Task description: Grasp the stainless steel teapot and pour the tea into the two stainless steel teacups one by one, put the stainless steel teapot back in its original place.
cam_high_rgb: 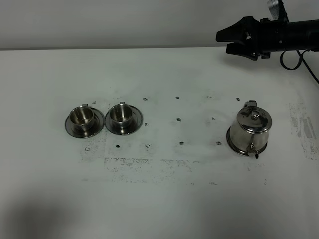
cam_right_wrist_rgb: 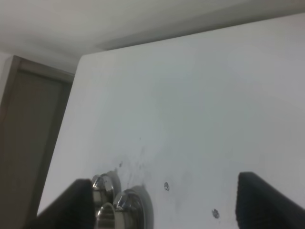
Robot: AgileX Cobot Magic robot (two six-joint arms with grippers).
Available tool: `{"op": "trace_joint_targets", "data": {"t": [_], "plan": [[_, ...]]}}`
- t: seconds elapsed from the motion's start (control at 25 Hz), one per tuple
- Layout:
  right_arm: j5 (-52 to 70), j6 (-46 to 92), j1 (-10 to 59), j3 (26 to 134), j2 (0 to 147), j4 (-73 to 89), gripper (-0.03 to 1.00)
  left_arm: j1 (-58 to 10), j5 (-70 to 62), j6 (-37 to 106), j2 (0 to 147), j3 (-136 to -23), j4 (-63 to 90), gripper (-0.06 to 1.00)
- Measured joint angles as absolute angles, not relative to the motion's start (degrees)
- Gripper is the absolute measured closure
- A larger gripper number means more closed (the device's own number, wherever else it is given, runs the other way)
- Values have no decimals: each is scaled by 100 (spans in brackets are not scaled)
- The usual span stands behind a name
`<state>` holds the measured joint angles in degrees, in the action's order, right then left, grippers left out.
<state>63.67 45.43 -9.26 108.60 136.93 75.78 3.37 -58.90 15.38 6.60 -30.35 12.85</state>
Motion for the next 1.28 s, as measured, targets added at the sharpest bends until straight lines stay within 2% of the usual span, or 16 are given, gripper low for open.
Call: {"op": "trace_joint_targets", "data": {"t": [0.64, 1.28], "plan": [[6322, 4543, -926, 10860, 13693, 7293, 37, 337, -6078, 1575, -13, -2926, 1278, 30], [6322, 4543, -926, 10860, 13693, 7189, 37, 62, -6089, 1568, -43, -2926, 1291, 30]]}}
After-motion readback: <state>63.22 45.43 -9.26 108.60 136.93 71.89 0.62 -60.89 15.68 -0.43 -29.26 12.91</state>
